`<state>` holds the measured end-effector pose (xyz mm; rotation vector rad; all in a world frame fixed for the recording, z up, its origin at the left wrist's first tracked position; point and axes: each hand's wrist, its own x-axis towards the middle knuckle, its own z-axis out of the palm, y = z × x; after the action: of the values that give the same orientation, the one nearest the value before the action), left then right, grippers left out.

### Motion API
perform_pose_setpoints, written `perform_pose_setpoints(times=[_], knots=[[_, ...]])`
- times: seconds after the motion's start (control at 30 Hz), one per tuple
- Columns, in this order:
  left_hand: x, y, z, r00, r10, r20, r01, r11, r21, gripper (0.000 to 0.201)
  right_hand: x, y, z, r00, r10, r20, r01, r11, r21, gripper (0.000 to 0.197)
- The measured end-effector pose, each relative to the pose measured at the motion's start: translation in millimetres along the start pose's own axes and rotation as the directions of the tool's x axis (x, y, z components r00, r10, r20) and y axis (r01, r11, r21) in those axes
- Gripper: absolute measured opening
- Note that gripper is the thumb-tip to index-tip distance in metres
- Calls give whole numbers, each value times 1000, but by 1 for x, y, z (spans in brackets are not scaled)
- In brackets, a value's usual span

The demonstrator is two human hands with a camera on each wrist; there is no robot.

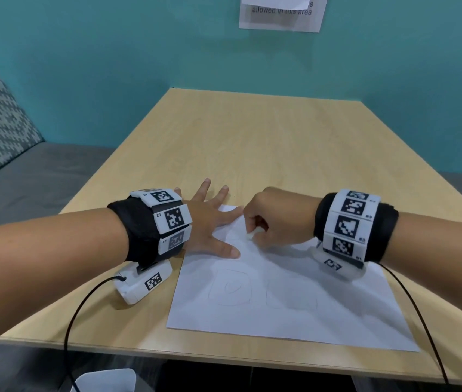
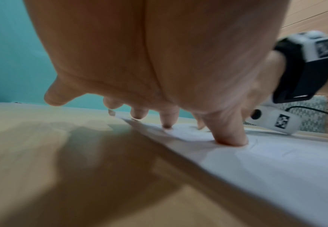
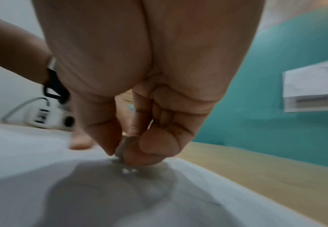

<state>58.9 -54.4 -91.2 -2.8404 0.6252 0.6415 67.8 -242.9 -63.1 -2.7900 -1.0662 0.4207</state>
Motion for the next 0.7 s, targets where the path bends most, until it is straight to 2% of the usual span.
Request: perform_pose_setpoints(times=[0.07,0.13,0.23,0.4,0.57,0.7], knots=[[0,0,0,1000,0,0,0,1000,0,94,-1,-4,2,1000,-14,16,14,1000,17,9],[0,1,0,1000,-9,2,9,1000,14,95,2,5,-5,999,44,-13,-44,999,17,11],[2,3,3,1000,-23,-13,24,999,25,95,3,9,-6,997,60,-42,-61,998,-25,2],[1,5,7,998,-47,-40,48,999,27,96,1,0,-3,997,63,-44,-66,996,-55,16],[-12,9,4,989,-69,-127,67,998,-19,102,3,-1,-7,997,55,-49,-58,996,-70,15],[-35,-7,1,1000,-12,5,12,1000,-25,111,2,2,-7,996,64,-56,-66,997,-40,16]])
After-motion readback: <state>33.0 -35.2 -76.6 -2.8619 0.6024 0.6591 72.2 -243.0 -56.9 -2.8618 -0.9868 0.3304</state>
